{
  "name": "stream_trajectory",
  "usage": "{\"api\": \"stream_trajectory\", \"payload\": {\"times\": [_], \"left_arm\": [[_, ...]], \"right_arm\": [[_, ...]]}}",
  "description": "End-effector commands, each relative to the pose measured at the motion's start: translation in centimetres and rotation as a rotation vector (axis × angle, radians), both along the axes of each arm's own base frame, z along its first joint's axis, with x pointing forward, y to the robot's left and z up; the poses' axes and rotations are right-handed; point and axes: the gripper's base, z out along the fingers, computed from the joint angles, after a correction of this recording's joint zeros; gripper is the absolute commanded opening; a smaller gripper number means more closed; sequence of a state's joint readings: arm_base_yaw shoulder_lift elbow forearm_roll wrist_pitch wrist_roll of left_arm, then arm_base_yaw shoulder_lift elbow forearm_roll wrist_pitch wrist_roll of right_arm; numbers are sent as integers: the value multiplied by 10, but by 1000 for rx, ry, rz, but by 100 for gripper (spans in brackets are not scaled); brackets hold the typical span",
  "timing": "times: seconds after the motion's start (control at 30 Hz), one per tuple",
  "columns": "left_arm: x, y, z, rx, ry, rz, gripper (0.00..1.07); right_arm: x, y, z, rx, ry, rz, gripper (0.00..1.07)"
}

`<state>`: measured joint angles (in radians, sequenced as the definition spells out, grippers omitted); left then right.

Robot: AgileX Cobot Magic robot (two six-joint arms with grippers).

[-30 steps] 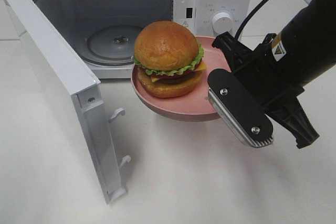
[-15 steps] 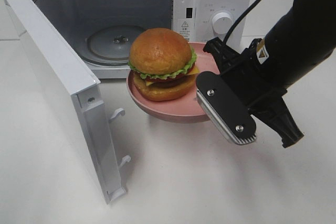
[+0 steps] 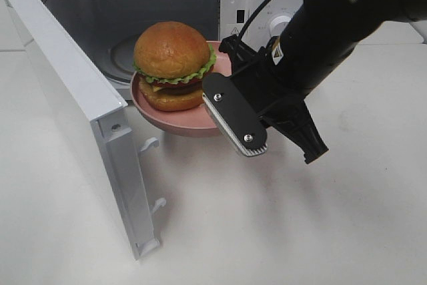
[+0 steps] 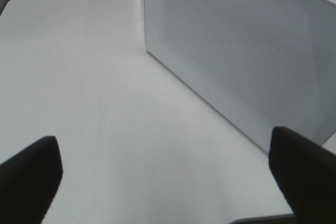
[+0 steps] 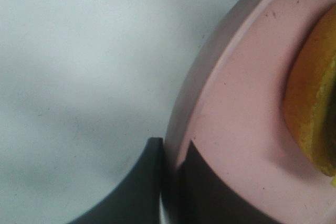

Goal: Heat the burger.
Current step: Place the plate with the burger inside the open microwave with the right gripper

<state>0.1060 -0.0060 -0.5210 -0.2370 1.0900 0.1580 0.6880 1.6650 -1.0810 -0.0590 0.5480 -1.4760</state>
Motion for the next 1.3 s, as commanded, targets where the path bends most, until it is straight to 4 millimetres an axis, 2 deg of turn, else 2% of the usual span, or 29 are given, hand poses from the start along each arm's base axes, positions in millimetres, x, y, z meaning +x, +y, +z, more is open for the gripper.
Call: {"api": "stream_trajectory", "payload": {"times": [0.03, 0.7, 1.3], "left_arm": [[-2, 0, 0, 3, -29, 5, 101], [-2, 0, 0, 3, -29, 5, 101], [-2, 0, 0, 3, -29, 5, 101]], "right_arm": [[9, 10, 9, 72, -52, -2, 0], [58, 50, -1, 96, -66, -37, 0], [93, 68, -5, 99, -114, -148, 0]]}}
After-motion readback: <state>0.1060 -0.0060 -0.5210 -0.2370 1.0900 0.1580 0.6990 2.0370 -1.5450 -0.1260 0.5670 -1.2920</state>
